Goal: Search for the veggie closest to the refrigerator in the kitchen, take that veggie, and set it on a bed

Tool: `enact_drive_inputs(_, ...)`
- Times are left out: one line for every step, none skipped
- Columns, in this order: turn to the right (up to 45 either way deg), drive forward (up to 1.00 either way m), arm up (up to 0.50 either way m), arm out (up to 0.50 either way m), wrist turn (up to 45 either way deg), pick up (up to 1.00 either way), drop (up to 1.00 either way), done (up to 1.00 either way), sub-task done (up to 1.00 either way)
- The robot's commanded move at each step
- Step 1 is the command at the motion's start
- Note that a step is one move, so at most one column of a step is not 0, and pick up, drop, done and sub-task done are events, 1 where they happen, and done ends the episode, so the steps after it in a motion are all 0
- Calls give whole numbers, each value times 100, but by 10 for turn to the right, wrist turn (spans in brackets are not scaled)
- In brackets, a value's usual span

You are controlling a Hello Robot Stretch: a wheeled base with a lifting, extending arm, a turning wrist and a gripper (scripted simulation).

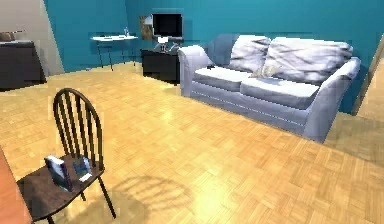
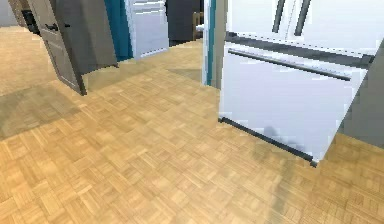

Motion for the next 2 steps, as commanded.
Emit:
enact_drive_inputs(-30, 0, 0, 0, 0, 0, 0, 0, 0)
enact_drive_inputs(450, 0, 0, 0, 0, 0, 0, 0, 0)
